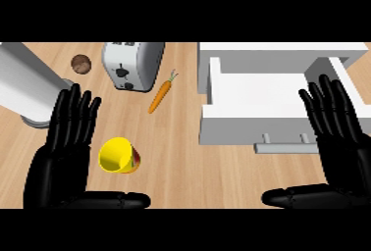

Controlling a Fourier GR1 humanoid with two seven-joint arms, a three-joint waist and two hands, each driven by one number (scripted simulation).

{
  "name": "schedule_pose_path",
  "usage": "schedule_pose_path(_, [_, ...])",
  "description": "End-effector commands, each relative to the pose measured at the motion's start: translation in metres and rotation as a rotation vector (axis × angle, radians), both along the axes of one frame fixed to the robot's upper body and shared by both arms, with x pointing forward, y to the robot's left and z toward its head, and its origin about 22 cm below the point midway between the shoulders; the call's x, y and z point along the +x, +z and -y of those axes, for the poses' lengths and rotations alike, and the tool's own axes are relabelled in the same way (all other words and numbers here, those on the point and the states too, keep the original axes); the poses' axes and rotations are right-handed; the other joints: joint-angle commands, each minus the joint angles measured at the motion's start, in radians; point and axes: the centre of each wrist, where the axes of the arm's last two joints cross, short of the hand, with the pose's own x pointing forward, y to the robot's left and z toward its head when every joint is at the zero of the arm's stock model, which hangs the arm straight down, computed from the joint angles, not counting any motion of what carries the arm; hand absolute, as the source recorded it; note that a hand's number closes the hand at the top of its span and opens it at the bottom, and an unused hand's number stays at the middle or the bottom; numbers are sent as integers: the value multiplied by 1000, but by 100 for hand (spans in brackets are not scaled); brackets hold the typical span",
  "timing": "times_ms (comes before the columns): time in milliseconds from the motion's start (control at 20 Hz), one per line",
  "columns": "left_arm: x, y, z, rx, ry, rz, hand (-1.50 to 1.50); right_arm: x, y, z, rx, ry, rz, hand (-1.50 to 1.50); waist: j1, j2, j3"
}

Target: Pick up the cup, place it into the drawer and close the drawer

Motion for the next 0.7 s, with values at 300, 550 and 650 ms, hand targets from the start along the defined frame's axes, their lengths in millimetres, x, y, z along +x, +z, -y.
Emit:
schedule_pose_path(300, [4, -6, 6, -6, 37, -41, -150, 1, -9, -15, 10, 3, -5, -150, 0, 0, 0])
schedule_pose_path(550, [-1, -27, -1, -14, 63, -77, -150, 11, 0, 4, 9, -4, 4, -150, 1, 0, 0])
schedule_pose_path(650, [-2, -39, -12, 7, 83, -86, -150, 0, 2, -3, 5, 5, 17, -150, 1, 0, 0])
